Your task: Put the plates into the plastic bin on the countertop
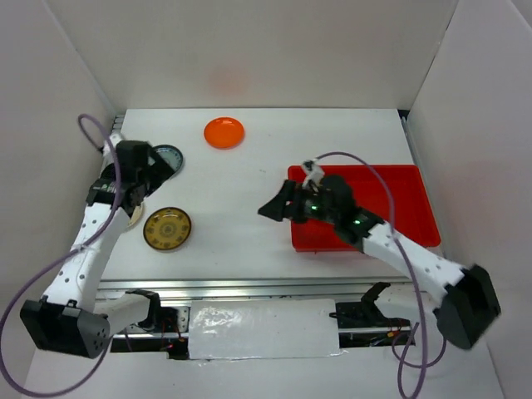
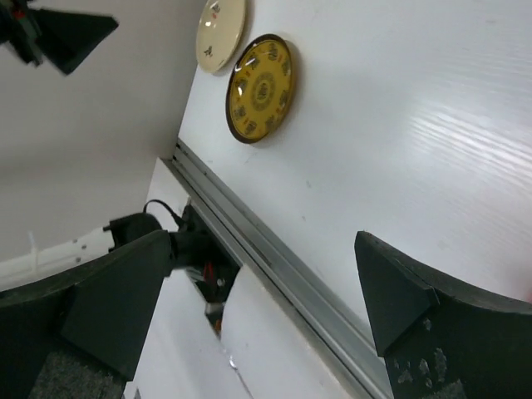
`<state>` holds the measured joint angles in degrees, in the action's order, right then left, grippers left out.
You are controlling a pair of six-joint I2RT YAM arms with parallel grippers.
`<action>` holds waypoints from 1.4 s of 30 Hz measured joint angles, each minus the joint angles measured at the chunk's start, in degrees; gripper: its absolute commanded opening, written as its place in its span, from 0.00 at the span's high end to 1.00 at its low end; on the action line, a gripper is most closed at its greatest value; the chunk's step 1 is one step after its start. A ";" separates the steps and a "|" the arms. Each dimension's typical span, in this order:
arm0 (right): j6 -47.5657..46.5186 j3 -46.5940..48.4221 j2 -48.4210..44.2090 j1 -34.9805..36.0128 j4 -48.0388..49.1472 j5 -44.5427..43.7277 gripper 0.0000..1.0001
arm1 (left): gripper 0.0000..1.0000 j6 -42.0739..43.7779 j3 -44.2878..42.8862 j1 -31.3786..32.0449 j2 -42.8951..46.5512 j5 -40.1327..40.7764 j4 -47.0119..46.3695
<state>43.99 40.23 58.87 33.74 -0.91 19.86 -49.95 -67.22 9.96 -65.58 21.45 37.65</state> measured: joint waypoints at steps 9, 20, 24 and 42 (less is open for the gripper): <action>4.92 25.20 45.11 14.84 13.60 -5.86 0.00 | 0.01 9.27 9.60 -25.27 8.70 -3.45 7.50; 12.83 44.61 71.14 17.11 17.64 -0.50 0.25 | 0.01 14.10 12.70 -29.79 11.76 -11.39 6.25; 15.61 48.24 75.17 17.00 18.01 1.90 0.37 | 0.01 15.02 13.16 -29.81 12.63 -13.20 5.16; 20.83 35.47 67.10 16.65 16.63 -3.56 1.00 | 0.01 15.74 13.25 -31.71 14.49 -16.50 4.24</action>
<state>64.82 75.70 125.97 50.39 15.73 16.29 -34.22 -53.98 -21.76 -51.09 4.95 41.89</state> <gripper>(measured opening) 0.026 0.993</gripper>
